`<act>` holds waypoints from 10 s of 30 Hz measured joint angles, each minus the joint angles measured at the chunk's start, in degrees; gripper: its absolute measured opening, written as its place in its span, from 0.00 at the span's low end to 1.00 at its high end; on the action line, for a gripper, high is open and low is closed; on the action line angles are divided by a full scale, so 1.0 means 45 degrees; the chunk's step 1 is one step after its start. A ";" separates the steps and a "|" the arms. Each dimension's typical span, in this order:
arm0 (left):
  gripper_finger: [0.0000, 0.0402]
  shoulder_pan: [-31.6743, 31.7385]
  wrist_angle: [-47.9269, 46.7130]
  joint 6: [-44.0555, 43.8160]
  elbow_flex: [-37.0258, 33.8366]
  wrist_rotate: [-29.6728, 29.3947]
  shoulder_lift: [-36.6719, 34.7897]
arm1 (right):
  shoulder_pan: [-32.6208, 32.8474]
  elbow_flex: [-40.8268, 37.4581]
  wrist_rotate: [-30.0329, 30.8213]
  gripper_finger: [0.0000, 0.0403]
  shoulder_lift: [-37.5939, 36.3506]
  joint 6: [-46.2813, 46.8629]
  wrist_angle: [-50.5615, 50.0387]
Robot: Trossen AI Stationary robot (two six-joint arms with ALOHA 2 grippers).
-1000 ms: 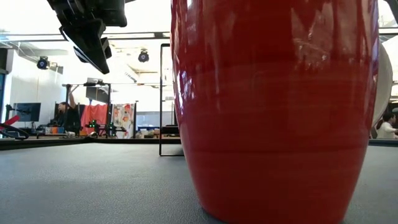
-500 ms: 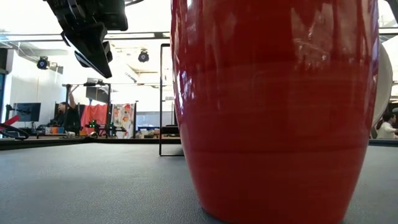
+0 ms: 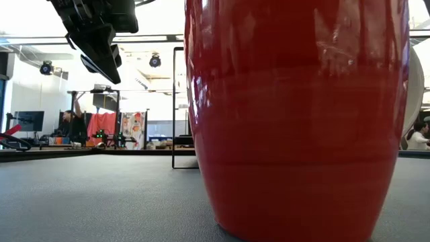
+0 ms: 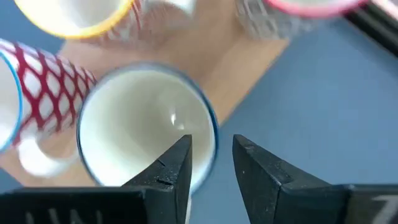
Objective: Place coffee mugs
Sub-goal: Put the top blue mug on the shelf, then put the blue mug on the shelf
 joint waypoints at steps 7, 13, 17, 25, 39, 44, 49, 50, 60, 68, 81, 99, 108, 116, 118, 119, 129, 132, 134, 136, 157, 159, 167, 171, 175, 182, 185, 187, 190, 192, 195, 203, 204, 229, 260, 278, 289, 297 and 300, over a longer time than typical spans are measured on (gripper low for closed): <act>0.07 0.0000 -0.0005 0.0005 0.0005 0.0005 -0.0071 | 0.0615 0.0135 0.0109 0.22 -0.0079 0.1035 -0.0651; 0.07 0.0000 -0.0004 0.0005 -0.0034 0.0009 -0.0078 | 0.1092 0.0121 0.1457 0.21 0.0047 0.1952 -0.0666; 0.07 0.0000 0.0000 0.0021 -0.0034 0.0009 -0.0078 | 0.1252 0.0121 0.1817 0.21 0.0047 0.2562 -0.0665; 0.07 -0.0101 -0.0002 0.0028 -0.0039 0.0028 -0.0078 | 0.1644 0.0087 0.2275 0.20 0.0050 0.3259 -0.0730; 0.07 -0.0209 -0.0005 0.0005 -0.0044 0.0028 -0.0083 | 0.1845 -0.0842 0.2485 0.20 0.0057 0.3787 -0.0691; 0.07 -0.0214 0.0000 0.0005 -0.0049 0.0028 -0.0083 | 0.1863 -0.0890 0.2485 0.18 0.0062 0.3791 -0.0481; 0.07 -0.0233 0.0005 0.0005 -0.0049 0.0028 -0.0062 | 0.1863 -0.0892 0.2483 0.12 0.0062 0.3757 -0.0083; 0.07 -0.0233 0.0005 0.0005 -0.0049 0.0028 -0.0043 | 0.1863 -0.0893 0.2478 0.11 0.0062 0.3753 -0.0062; 0.07 -0.0238 0.0063 0.0005 -0.0053 0.0033 0.0010 | 0.1833 -0.0904 0.2441 0.04 0.0065 0.3729 0.0297; 0.07 -0.0244 0.0108 0.0005 -0.0053 0.0038 0.0015 | 0.1448 -0.0904 0.2446 0.03 0.0067 0.3741 0.0878; 0.07 -0.0325 0.0107 0.0000 -0.0053 0.0091 0.0019 | 0.0487 -0.0904 0.2495 0.03 0.0071 0.3400 0.1395; 0.07 -0.0325 0.0107 -0.0087 -0.0053 0.0077 0.0019 | -0.0255 -0.0904 0.2472 0.03 0.0071 0.3178 0.1851; 0.07 -0.0325 0.0107 -0.0092 -0.0053 0.0072 0.0021 | -0.0255 -0.0904 0.2435 0.04 0.0071 0.2853 0.1939; 0.07 -0.0325 0.0106 -0.0097 -0.0053 -0.0020 0.0024 | -0.0250 -0.0895 0.2116 0.11 0.0071 0.2744 0.1946; 0.07 -0.0325 0.0102 -0.0097 -0.0058 -0.0016 0.0021 | -0.0250 -0.0895 0.2073 0.12 0.0071 0.2726 0.1943; 0.07 -0.0325 0.0104 -0.0097 -0.0058 -0.0016 0.0024 | -0.0250 -0.0895 0.1992 0.12 0.0071 0.2714 0.1941; 0.07 -0.0325 0.0102 -0.0114 -0.0063 0.0125 0.0024 | -0.0226 -0.0885 0.1659 0.11 0.0067 0.2510 0.1924; 0.07 -0.0347 0.0102 -0.0192 -0.0063 0.0135 0.0024 | -0.0226 -0.0841 0.1659 0.11 0.0062 0.2456 0.1578; 0.07 -0.0379 0.0102 -0.0250 -0.0063 0.0135 0.0024 | -0.0226 -0.0775 0.1664 0.12 0.0052 0.2493 0.1190; 0.07 -0.0379 0.0102 -0.0287 -0.0064 0.0145 0.0024 | -0.0226 -0.0690 0.1658 0.12 0.0037 0.2524 0.0876; 0.07 -0.0546 0.0107 -0.0271 -0.0088 0.0150 0.0024 | -0.0051 -0.0360 0.1671 0.12 0.0033 0.2521 0.0734; 0.07 -0.0579 0.0107 -0.0282 -0.0122 0.0150 0.0024 | -0.0051 -0.0365 0.1672 0.12 0.0011 0.2471 0.0545; 0.07 -0.0661 0.0120 -0.0280 -0.0131 0.0198 -0.0011 | 0.0243 -0.0380 0.1436 0.12 -0.0556 0.2631 0.0262; 0.07 -0.0668 0.0121 -0.0177 -0.0131 0.0203 -0.0015 | 0.0549 -0.0380 0.1435 0.12 -0.0751 0.2636 0.0298; 0.07 -0.0773 0.0104 -0.0063 -0.0151 0.0232 -0.0063 | 0.1027 -0.0380 0.1376 0.12 -0.0890 0.2664 0.0301; 0.07 -0.1073 -0.0249 -0.0045 -0.0151 0.0247 -0.0164 | 0.2896 -0.0380 0.0802 0.12 -0.1855 0.3219 0.0311; 0.07 -0.1146 -0.0337 0.0056 -0.0151 0.0276 -0.0170 | 0.3906 -0.0380 0.1382 0.12 -0.2422 0.3797 0.0264; 0.07 -0.1201 -0.0342 0.0113 -0.0151 0.0365 -0.0170 | 0.4579 -0.0380 0.1749 0.12 -0.2801 0.4486 0.0001; 0.07 -0.1328 -0.0482 0.0136 -0.0151 0.0470 -0.0206 | 0.5792 -0.0380 0.1671 0.12 -0.3082 0.5765 -0.0995; 0.07 -0.1385 -0.0486 0.0160 -0.0151 0.0479 -0.0246 | 0.6678 -0.0386 0.1349 0.12 -0.3105 0.6784 -0.2116; 0.07 -0.1494 -0.0491 0.0199 -0.0151 0.0485 -0.0244 | 0.7983 -0.0424 0.1130 0.12 -0.3051 0.8616 -0.3999; 0.07 -0.1722 -0.0481 0.0199 -0.0151 0.0498 -0.0185 | 1.1270 -0.1000 0.0504 0.12 -0.2736 1.1855 -0.5560; 0.07 -0.1745 -0.0472 0.0199 -0.0151 0.0494 -0.0146 | 1.1602 -0.1119 0.0177 0.12 -0.2701 1.2039 -0.5530; 0.07 -0.3391 0.3871 -0.2860 0.0163 0.0470 0.2197 | 1.5400 -0.3461 -0.2812 0.24 -0.2721 0.7219 -0.2194; 0.07 -0.4163 0.2802 -0.3089 0.2453 -0.0062 0.3993 | 1.6920 -0.7029 -0.1517 0.15 -0.2678 0.6993 0.2676; 0.07 -0.4158 0.1426 -0.2948 0.2453 0.0159 0.3441 | 1.6596 -0.6636 -0.1558 0.04 -0.2860 0.8102 0.0794; 0.07 -0.4153 -0.0213 -0.2836 0.2453 -0.0153 0.2736 | 1.4923 -0.6636 -0.1561 0.04 -0.4105 0.8972 -0.1070; 0.07 -0.4041 -0.1596 -0.2662 0.2443 -0.0598 0.2177 | 1.2577 -0.6665 -0.0885 0.03 -0.5407 0.8965 -0.2149; 0.07 -0.3955 -0.2123 -0.2617 0.2426 -0.0892 0.1884 | 1.1397 -0.6690 -0.0774 0.03 -0.5614 0.8965 -0.2549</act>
